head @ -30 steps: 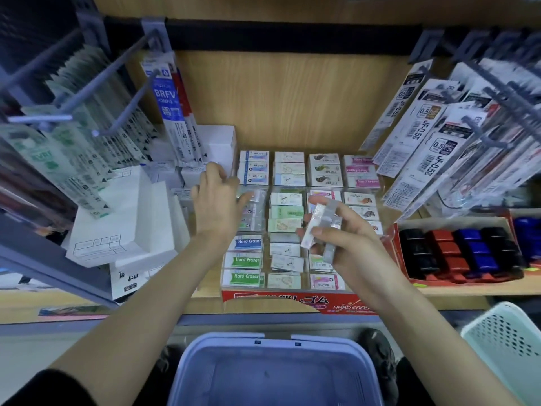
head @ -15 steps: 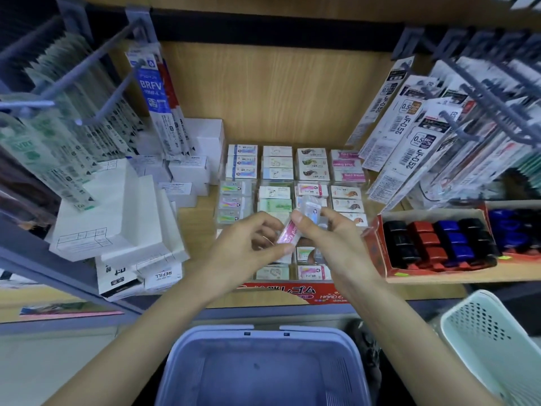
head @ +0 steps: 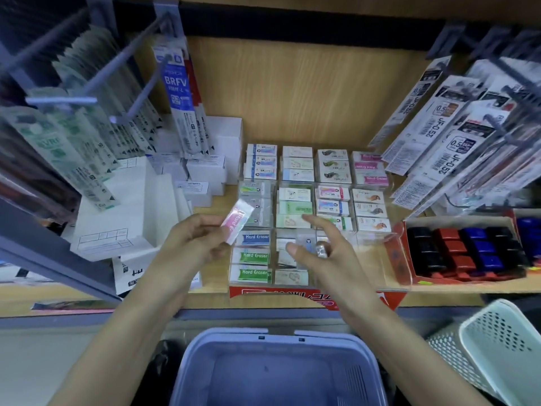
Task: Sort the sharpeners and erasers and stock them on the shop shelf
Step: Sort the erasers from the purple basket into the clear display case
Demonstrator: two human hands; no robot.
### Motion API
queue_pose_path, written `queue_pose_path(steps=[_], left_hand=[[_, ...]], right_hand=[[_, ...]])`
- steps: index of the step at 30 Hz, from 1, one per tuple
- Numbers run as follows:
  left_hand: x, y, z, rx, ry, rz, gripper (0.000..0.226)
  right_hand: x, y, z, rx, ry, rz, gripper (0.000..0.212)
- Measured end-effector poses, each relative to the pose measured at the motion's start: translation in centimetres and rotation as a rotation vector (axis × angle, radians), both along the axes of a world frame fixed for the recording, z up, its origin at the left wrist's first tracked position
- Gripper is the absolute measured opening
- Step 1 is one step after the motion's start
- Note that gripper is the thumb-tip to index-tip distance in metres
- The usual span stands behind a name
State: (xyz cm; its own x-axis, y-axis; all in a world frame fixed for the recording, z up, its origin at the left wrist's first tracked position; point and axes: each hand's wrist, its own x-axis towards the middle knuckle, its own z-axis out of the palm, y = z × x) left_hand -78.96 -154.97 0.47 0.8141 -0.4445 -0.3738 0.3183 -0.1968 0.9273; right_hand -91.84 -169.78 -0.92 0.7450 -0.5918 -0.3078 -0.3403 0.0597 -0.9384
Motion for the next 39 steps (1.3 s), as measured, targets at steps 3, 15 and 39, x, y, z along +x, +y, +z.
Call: queue_pose_path(steps=[3,15,39], left_hand=[[-1.0,-0.3,-0.8,0.015,0.058,-0.033,0.009],[-3.9,-1.2,-1.6,0.030,-0.138,-0.246,0.039],[-7.3,-3.8,-3.0,-0.046,0.112,-0.128,0.004]], right_hand=[[-0.8,0.0,0.0,0.020,-0.010,-0.083,0.017],[-3.7,-5.1,1.7,-0.085,-0.111,-0.513,0.025],[-3.7,-2.3,1.3,0.704,-0.221,-0.294,0.019]])
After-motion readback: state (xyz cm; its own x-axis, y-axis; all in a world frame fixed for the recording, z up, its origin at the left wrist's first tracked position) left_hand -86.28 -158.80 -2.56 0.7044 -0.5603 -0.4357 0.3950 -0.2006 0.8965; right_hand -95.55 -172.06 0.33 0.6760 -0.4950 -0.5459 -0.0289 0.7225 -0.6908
